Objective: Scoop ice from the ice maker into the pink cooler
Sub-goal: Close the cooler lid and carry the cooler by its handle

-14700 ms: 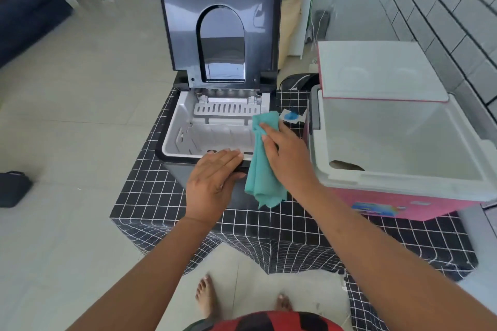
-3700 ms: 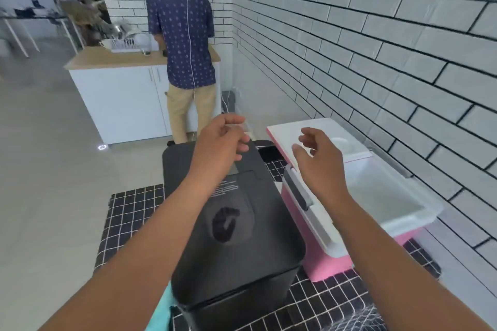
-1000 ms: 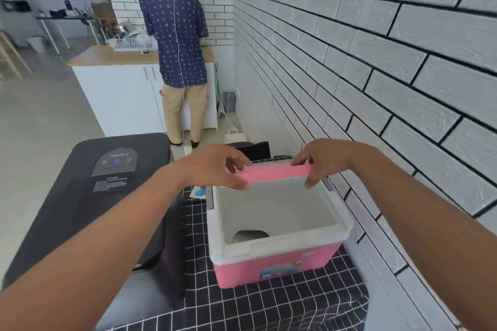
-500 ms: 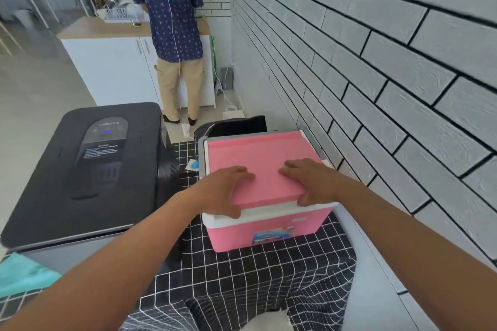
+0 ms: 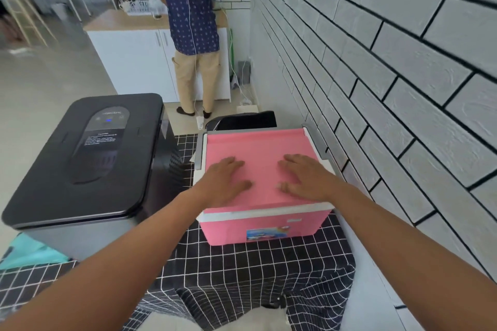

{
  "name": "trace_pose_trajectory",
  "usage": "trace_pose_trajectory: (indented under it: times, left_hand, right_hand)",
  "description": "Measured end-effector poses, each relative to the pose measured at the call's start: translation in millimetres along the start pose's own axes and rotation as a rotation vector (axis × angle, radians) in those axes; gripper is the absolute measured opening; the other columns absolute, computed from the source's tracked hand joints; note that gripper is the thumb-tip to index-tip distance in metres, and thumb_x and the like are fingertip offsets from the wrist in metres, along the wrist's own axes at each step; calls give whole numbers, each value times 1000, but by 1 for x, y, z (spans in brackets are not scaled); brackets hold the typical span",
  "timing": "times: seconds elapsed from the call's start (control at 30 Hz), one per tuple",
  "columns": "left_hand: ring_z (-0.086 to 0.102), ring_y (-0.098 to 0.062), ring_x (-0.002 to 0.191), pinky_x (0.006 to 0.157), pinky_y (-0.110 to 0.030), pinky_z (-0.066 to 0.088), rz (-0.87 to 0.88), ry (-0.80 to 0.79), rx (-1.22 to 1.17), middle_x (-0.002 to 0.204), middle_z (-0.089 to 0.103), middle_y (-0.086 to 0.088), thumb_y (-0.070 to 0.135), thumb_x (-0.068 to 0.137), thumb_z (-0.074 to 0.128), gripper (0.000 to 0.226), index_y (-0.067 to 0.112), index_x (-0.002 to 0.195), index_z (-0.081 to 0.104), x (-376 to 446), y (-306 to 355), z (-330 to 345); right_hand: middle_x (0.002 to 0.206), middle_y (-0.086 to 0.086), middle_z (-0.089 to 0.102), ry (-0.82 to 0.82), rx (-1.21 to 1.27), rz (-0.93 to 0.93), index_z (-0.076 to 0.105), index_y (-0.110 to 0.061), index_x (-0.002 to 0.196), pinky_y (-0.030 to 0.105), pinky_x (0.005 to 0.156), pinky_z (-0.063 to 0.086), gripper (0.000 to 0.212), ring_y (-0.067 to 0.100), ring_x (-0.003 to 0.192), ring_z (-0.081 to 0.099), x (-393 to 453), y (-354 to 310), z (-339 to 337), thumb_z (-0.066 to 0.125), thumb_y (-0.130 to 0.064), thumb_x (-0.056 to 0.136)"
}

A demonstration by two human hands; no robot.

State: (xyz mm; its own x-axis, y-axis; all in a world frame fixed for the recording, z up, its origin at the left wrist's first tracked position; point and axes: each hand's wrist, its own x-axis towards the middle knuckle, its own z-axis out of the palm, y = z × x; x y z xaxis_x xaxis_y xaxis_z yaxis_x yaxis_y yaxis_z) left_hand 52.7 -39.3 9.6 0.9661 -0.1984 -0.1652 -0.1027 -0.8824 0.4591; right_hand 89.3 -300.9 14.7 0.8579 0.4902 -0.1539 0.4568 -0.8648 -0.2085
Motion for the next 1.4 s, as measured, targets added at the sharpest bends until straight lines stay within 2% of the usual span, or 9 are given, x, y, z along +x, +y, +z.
trace_pose_trajectory:
  times: [0.1,0.23,0.7,0.83,0.9,1.0,1.13,1.27,1.4]
  left_hand:
    - [9,-25,149,120,-40,5,-89,169,145,162,12,-11,54,97,38,66,18,152,26,6,9,16]
    - [-1,-24,150,119,-48,-4,-146,242,237,163,5,-6,58,95,28,66,27,153,20,7,9,32]
    - [0,-24,150,121,-40,-3,-136,307,222,163,6,-6,61,94,26,67,29,153,20,10,1,41]
    - [10,-32,147,120,-47,5,-304,446,160,158,19,-19,62,91,35,73,15,146,32,18,-4,34]
    - [13,-35,146,119,-51,8,-463,478,93,156,21,-22,68,86,40,84,11,147,27,28,-12,22]
    - [33,-39,136,109,-55,30,-559,427,-30,147,33,-22,78,77,48,103,10,149,18,45,-20,7]
    - [42,-39,127,99,-54,43,-565,445,-118,140,41,-21,86,64,54,118,16,150,14,61,-25,-1]
    - [51,-40,115,95,-52,46,-501,507,-116,126,50,-22,86,59,57,114,26,148,17,67,-26,-4]
    - [52,-38,107,93,-51,46,-409,621,-157,115,52,-20,76,58,70,113,32,147,17,66,-24,-3]
  right_hand:
    - [161,1,12,80,-15,84,24,-23,151,45,118,8,67,22,147,10,9,-4,11,33,-58,96]
    - [161,-1,11,142,-31,122,23,-23,151,48,118,6,64,21,147,8,9,-6,25,27,-57,96]
    - [162,-3,9,200,-49,107,20,-27,152,47,119,4,68,18,148,5,11,0,36,21,-63,94]
    - [160,3,15,289,129,190,23,-24,150,43,119,10,72,23,146,12,19,16,30,43,-60,90]
    - [157,9,19,369,176,349,24,-21,149,45,117,16,79,27,144,16,28,28,22,50,-61,86]
    - [150,12,33,346,334,593,27,-15,147,47,108,32,93,31,137,34,46,35,10,55,-69,77]
    - [142,10,47,311,650,834,32,-12,144,43,96,42,97,31,127,49,72,41,-6,65,-67,70]
    - [131,10,57,443,507,870,45,-10,134,42,89,47,88,32,116,57,82,36,1,62,-68,70]
    - [130,8,56,554,519,846,45,-11,134,41,88,47,83,30,115,57,81,33,5,63,-64,72]
